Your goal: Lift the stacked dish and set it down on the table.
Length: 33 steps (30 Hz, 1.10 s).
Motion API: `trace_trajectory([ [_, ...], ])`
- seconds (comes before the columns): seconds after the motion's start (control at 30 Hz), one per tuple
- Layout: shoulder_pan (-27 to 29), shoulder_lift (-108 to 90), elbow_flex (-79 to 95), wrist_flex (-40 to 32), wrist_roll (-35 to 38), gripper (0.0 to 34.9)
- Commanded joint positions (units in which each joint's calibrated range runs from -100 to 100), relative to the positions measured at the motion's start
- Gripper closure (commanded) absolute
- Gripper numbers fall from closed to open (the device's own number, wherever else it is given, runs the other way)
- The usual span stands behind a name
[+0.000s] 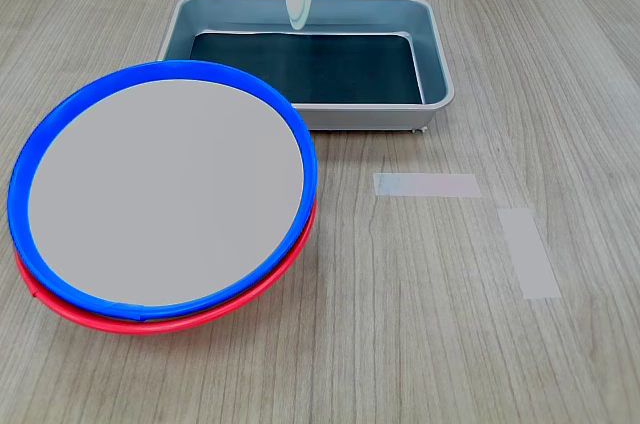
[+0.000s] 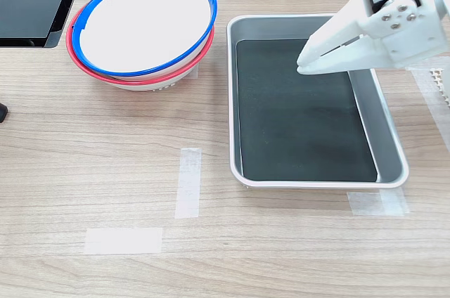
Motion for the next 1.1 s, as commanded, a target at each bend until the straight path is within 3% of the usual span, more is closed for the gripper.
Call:
trace_trajectory([
  [0.0,-0.1,-0.3,0.0,-0.5,0.0,34.6],
  [0.9,-0.1,-0.3,0.0,-0.5,0.0,34.6],
  [0.97,-0.1,-0.3,0.0,-0.5,0.0,30.9],
  [1.0,-0.1,-0.3,0.0,-0.5,0.0,30.7],
  [1.07,-0.1,-0.3,0.0,-0.5,0.0,34.3],
])
